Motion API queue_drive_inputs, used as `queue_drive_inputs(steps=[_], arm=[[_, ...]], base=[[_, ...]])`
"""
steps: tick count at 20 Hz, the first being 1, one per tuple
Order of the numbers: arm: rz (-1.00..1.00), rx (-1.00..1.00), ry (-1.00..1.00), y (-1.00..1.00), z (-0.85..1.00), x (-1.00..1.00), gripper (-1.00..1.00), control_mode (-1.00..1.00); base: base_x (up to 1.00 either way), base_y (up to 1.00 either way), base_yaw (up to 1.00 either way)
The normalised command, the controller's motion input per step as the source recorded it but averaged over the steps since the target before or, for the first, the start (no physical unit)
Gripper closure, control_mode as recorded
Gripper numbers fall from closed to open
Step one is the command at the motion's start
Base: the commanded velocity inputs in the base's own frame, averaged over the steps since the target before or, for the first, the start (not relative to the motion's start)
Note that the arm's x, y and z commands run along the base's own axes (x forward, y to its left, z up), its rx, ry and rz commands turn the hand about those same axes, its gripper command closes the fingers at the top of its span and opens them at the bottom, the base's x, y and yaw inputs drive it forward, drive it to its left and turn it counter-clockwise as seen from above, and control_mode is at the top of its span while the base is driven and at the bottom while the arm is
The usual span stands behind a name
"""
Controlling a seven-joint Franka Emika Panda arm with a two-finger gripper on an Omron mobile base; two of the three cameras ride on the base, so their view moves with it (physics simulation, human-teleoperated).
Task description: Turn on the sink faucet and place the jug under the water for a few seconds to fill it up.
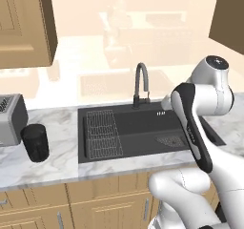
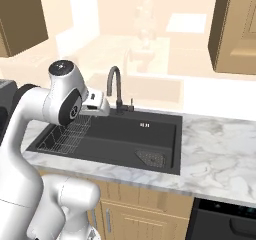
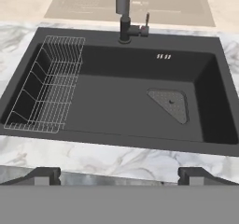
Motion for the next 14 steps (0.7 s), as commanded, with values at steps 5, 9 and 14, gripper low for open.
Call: queue_drive_inputs(steps=[5,9,14], arm=[[0.04,0.02,-0.02,-0.30,-0.04,0.01,-1.00,-1.00],[0.19,0.09,-0.24,-0.82,-0.16,0.11,-1.00,-1.00],[0.21,0.07,-0.30,-0.58,-0.08,0.20,-1.00,-1.00]], base=[[0.00,-0.01,0.00],[0.00,0.00,0.00],[0.00,0.00,0.00]])
